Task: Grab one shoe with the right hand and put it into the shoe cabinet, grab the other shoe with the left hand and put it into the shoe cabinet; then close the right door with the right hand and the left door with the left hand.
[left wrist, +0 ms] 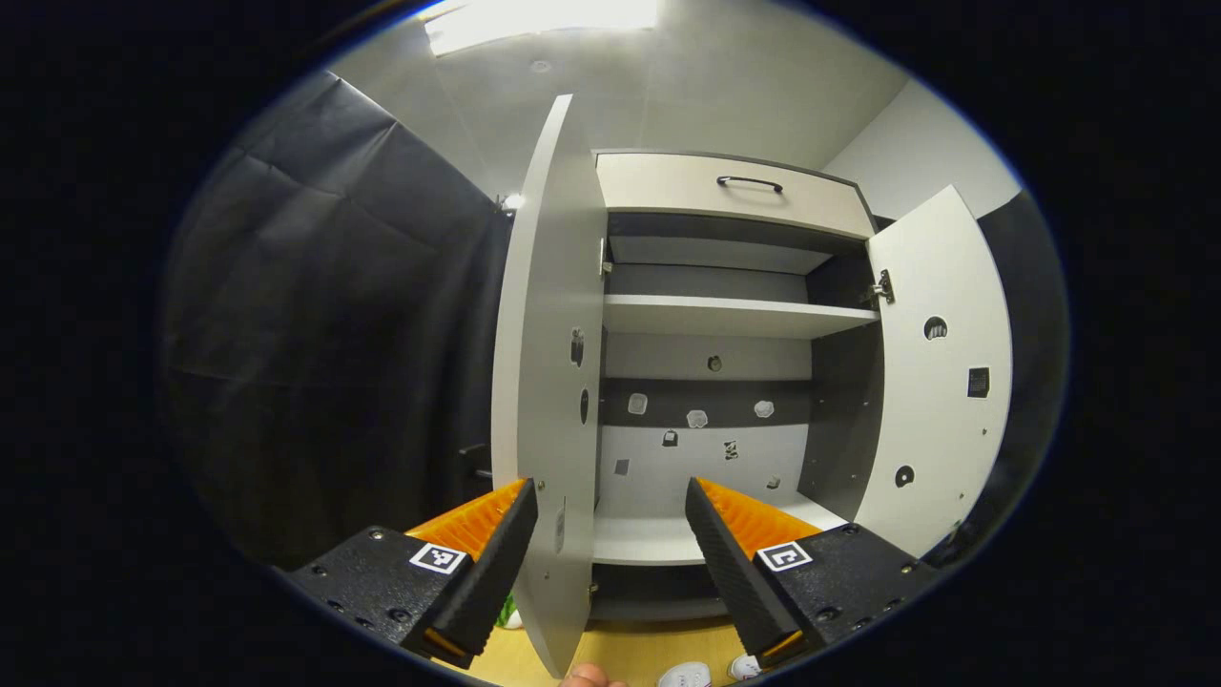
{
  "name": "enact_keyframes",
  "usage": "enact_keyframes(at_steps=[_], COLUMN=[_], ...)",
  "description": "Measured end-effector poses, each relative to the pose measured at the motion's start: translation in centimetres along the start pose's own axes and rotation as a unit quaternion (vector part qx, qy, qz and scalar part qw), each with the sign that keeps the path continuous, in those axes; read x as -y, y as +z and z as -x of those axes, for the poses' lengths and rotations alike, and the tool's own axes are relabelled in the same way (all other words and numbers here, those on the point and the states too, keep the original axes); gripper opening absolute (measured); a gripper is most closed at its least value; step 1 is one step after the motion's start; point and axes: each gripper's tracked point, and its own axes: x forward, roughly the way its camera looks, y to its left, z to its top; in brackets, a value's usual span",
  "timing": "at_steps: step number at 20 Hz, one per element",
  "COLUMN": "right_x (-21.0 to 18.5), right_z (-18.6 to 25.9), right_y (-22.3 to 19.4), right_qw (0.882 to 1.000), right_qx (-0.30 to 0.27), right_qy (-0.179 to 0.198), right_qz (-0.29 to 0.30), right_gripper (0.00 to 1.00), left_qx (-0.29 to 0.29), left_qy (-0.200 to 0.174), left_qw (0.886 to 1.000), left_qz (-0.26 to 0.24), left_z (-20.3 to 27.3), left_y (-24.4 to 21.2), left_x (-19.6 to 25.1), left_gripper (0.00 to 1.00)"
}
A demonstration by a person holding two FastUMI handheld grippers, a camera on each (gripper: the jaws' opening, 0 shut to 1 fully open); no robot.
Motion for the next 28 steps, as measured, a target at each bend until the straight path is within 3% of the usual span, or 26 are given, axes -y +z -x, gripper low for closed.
enact_keyframes(at_steps=[5, 7, 8, 10, 13, 15, 16, 21, 22, 24, 25, 26, 27, 28], right_x=[-0.1, 0.2, 0.4, 0.6, 0.6, 0.8, 0.9, 0.6, 0.8, 0.5, 0.5, 0.4, 0.8, 1.0], right_z=[-1.7, -2.2, -2.2, -2.5, -2.8, -3.0, -3.1, -3.5, -3.2, -2.9, -3.5, -3.3, -3.2, -3.2], right_y=[-10.1, -12.9, -13.9, -16.0, -19.0, -20.5, -21.4, -22.2, -22.0, -22.0, -22.1, -21.5, -21.8, -21.4], right_qw=[0.996, 0.994, 0.993, 0.991, 0.986, 0.984, 0.983, 0.979, 0.978, 0.980, 0.980, 0.982, 0.980, 0.981], right_qx=[-0.088, -0.111, -0.120, -0.136, -0.159, -0.170, -0.173, -0.140, -0.140, -0.144, -0.147, -0.146, -0.154, -0.154], right_qy=[0.005, 0.000, -0.001, -0.006, -0.004, -0.009, -0.009, -0.029, -0.025, -0.017, -0.015, -0.013, -0.012, -0.011], right_qz=[0.014, 0.015, 0.015, 0.019, 0.040, 0.058, 0.065, 0.146, 0.150, 0.137, 0.130, 0.123, 0.126, 0.114], right_gripper=[0.94, 0.92, 0.82, 0.74, 0.74, 0.47, 0.47, 0.44, 0.27, 0.26, 0.08, 0.08, 0.01, 0.03], left_qx=[-0.005, -0.010, -0.013, -0.017, -0.019, -0.020, -0.021, -0.027, -0.027, -0.028, -0.027, -0.026, -0.025, -0.024], left_qy=[-0.006, -0.008, -0.007, -0.007, -0.008, -0.008, -0.007, -0.005, -0.004, -0.002, -0.001, 0.000, 0.001, 0.002], left_qw=[1.000, 1.000, 1.000, 1.000, 1.000, 1.000, 1.000, 1.000, 1.000, 1.000, 1.000, 1.000, 1.000, 1.000], left_qz=[-0.015, -0.015, -0.014, -0.014, -0.018, -0.017, -0.016, -0.011, -0.010, -0.007, -0.006, -0.006, -0.006, -0.006], left_z=[-0.2, -0.3, -0.4, -0.4, -0.4, -0.4, -0.4, -0.3, -0.2, -0.2, -0.1, -0.1, -0.1, 0.0], left_y=[-0.3, -0.5, -0.6, -0.7, -0.9, -0.9, -0.9, -1.1, -1.2, -1.2, -1.2, -1.1, -1.0, -0.9], left_x=[0.1, 0.2, 0.2, 0.2, 0.3, 0.3, 0.2, 0.1, 0.2, 0.1, 0.1, 0.1, 0.1, 0.0], left_gripper=[0.95, 0.95, 0.95, 0.95, 0.95, 0.95, 0.95, 0.95, 0.95, 0.95, 0.95, 0.95, 0.95, 0.95])
